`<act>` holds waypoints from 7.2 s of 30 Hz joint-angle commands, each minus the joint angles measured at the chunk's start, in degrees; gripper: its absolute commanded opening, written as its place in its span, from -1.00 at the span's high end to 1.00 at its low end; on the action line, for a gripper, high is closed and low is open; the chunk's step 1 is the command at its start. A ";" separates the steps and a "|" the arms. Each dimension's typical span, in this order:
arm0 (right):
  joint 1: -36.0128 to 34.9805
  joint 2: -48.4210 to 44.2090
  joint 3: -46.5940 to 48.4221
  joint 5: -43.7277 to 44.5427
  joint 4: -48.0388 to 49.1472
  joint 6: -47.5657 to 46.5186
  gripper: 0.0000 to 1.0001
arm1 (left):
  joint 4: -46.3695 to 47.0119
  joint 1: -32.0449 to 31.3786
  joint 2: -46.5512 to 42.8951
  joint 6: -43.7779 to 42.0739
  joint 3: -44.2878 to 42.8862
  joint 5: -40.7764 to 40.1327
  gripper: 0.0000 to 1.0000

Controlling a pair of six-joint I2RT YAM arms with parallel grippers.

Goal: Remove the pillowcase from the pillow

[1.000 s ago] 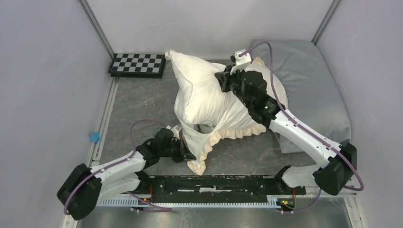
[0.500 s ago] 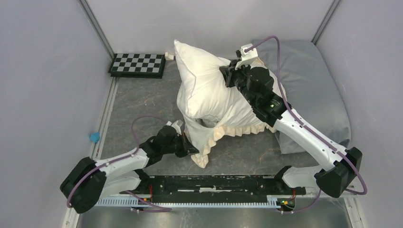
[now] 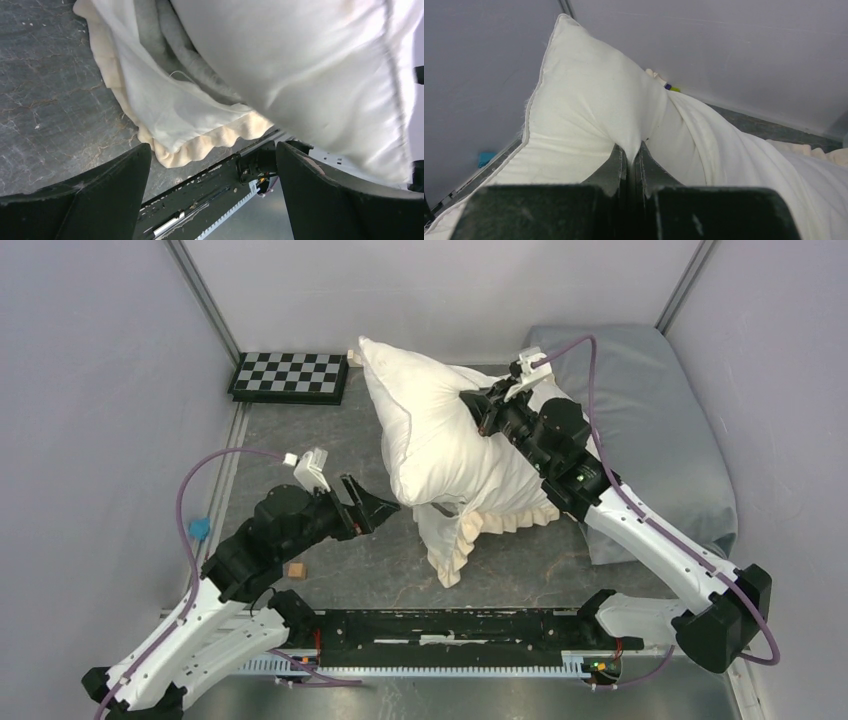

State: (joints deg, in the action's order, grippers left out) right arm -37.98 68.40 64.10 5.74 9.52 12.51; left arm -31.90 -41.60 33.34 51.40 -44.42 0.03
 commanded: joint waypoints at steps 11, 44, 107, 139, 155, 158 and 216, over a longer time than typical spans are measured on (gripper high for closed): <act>1.24 0.04 -3.92 -3.16 4.93 0.50 1.00 | 2.03 -0.14 5.98 -5.79 -15.04 4.11 -1.00; -0.07 1.50 -6.29 -17.58 5.80 -0.48 0.69 | 5.74 8.32 23.79 -3.18 -13.92 11.33 -1.00; 2.83 -11.93 -18.34 -12.41 -15.57 -11.32 -0.96 | 10.98 55.18 9.53 -3.76 0.27 34.68 0.95; -20.30 -6.70 -25.91 22.31 -14.36 1.29 0.94 | 15.40 52.59 7.50 8.70 -8.78 33.28 0.95; -0.82 -16.36 -43.60 13.95 -16.10 4.70 0.64 | 23.20 50.58 21.24 14.07 -26.62 33.31 0.95; -0.87 -18.66 -39.25 8.76 -18.65 0.76 -0.35 | 23.16 45.12 20.08 11.84 -24.58 31.92 0.95; -0.70 -24.42 -18.42 10.91 -27.61 -3.87 -0.96 | 36.34 8.21 20.82 -3.21 -8.13 19.86 0.95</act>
State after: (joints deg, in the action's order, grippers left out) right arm -38.85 47.37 45.36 13.65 -12.49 8.91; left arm 3.77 -29.91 50.41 50.13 -57.76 24.03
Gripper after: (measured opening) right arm 0.979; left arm 0.080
